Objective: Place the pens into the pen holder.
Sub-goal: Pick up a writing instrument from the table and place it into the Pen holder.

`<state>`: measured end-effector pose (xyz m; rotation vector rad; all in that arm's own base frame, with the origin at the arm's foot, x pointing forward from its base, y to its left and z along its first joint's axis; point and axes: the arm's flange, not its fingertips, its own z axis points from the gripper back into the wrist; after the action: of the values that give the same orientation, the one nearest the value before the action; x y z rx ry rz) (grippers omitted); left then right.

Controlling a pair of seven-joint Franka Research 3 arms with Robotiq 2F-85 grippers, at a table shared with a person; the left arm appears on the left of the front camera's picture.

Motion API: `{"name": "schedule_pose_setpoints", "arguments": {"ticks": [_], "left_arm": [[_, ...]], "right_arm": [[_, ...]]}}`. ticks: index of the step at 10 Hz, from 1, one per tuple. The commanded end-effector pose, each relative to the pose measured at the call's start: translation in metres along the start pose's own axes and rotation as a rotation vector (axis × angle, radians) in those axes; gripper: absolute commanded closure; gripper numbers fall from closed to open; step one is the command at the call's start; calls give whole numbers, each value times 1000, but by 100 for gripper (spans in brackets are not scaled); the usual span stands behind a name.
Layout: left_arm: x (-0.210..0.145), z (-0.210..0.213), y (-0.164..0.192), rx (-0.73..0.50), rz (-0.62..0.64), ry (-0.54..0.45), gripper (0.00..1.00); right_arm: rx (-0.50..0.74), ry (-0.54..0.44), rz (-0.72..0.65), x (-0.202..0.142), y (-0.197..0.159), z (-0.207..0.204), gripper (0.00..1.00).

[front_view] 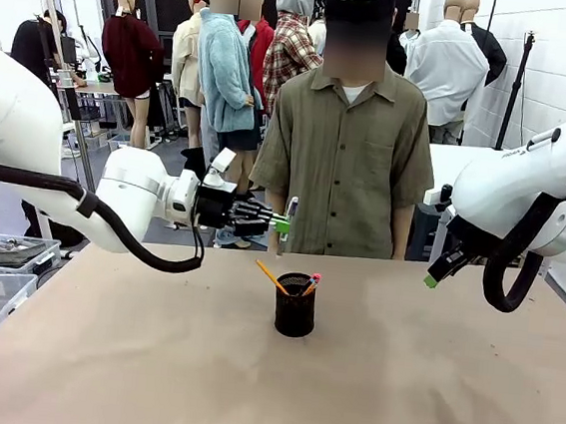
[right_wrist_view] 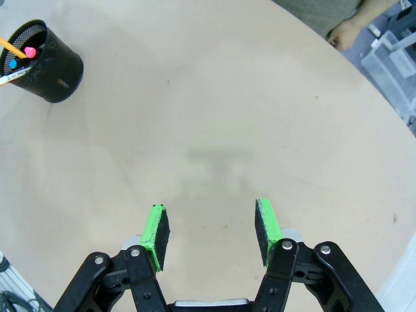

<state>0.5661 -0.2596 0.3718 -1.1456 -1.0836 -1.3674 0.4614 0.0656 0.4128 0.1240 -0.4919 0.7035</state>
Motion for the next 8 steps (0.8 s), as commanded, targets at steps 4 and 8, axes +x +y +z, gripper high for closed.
{"name": "schedule_pose_setpoints", "arguments": {"ticks": [4,8], "left_arm": [[-16,-33,11,-107,3,-60,100],[-37,-46,14,-136,53,-37,100]], "right_arm": [[2,-22,11,-4,-1,-4,33],[2,-22,11,-4,-1,-4,33]]}}
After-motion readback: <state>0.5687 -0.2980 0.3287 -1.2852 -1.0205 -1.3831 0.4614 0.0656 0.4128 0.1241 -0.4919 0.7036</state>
